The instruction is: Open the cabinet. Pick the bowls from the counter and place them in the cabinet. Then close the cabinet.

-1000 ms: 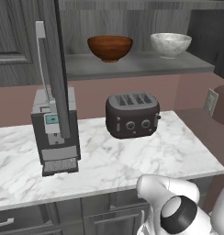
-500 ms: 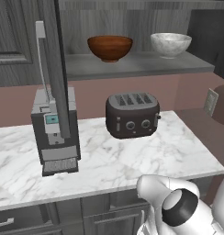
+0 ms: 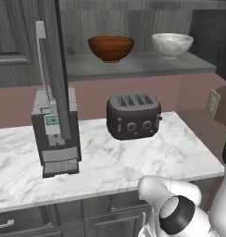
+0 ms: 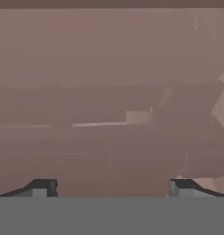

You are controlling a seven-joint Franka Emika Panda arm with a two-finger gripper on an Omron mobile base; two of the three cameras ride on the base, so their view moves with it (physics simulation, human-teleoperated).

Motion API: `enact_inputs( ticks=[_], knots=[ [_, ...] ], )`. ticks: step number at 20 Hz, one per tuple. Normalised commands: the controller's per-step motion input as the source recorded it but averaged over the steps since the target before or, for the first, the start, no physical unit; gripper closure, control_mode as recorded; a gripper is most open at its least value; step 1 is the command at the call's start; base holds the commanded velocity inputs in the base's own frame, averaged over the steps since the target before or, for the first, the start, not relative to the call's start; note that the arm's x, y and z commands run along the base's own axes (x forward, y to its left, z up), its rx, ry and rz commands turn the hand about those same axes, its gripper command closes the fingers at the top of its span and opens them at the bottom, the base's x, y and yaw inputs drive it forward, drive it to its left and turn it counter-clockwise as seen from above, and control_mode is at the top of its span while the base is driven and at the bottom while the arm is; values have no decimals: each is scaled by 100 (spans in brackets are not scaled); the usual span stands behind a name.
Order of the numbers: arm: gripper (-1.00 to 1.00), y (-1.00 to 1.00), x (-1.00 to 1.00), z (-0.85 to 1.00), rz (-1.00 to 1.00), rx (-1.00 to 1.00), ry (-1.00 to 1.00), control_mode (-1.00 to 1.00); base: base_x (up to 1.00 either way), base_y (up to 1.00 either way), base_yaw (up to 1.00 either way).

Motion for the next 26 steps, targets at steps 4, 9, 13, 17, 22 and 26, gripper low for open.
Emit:
enact_inputs(
  ticks=[4,9,13,17,22,26],
  knots=[
    [-100,62,74,-35,3,4,0,-100,0,0,0],
    [-100,61,92,-18,5,3,0,-100,0,0,0],
    [-100,43,100,0,8,0,0,-100,0,0,0],
    [-100,29,100,1,9,0,0,-100,0,0,0],
    [-100,12,100,0,11,0,1,-100,0,0,0],
    [-100,46,100,-8,11,0,0,-100,0,0,0]
  ],
)
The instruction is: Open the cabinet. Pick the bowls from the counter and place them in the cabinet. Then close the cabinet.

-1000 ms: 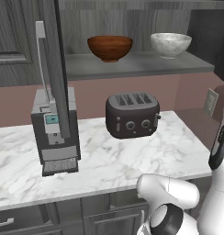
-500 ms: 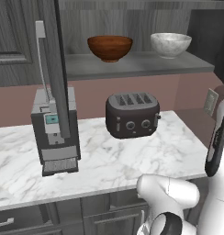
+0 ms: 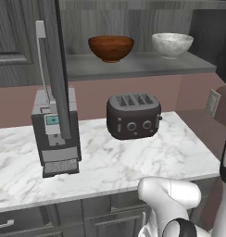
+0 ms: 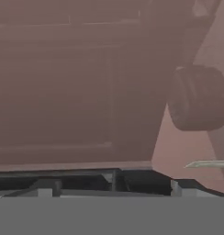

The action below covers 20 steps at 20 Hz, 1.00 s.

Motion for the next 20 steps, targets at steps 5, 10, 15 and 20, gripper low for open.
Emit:
enact_inputs(
  ticks=[5,10,15,20],
  knots=[
    [-100,85,100,-26,12,3,0,-100,0,0,0],
    [-100,94,100,-19,14,4,0,-100,0,0,0],
    [-100,80,100,-2,12,1,0,-100,0,0,0],
    [-100,63,100,-2,12,2,0,-100,0,0,0]
  ],
)
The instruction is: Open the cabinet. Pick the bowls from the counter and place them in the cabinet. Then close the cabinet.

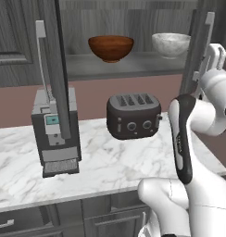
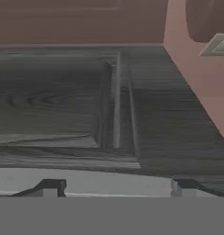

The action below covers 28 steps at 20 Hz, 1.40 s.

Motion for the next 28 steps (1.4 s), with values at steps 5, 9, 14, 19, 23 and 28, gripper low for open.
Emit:
enact_inputs(
  ticks=[5,9,14,19,23,28],
  knots=[
    [-100,34,100,-3,14,3,0,-100,0,0,0],
    [-100,19,100,-10,14,0,-3,-100,0,0,0],
    [-100,4,100,-5,13,0,-11,-100,0,0,0],
    [-100,3,100,-3,11,0,-10,-100,0,0,0],
    [-100,7,100,-4,10,0,-6,-100,0,0,0],
    [-100,2,83,-4,3,0,0,-100,0,0,0]
  ],
)
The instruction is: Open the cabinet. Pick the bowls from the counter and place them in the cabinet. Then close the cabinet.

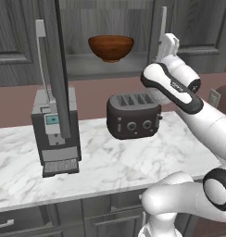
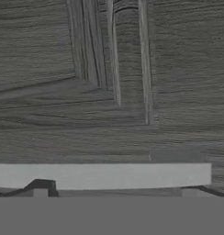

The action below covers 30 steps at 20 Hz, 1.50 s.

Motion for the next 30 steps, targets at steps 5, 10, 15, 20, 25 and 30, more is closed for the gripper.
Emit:
enact_inputs(
  ticks=[5,10,15,20,25,30],
  knots=[
    [-100,17,-44,1,-6,0,1,-100,0,0,0],
    [-100,5,-100,18,-22,0,-1,-100,0,0,0],
    [-100,0,-96,33,-26,0,-6,-100,0,0,0],
    [-100,10,-85,58,-24,-1,-11,-100,0,0,0],
    [-100,41,-68,52,-13,0,-2,-100,0,0,0],
    [-100,41,-60,22,-2,1,1,-100,0,0,0]
  ],
)
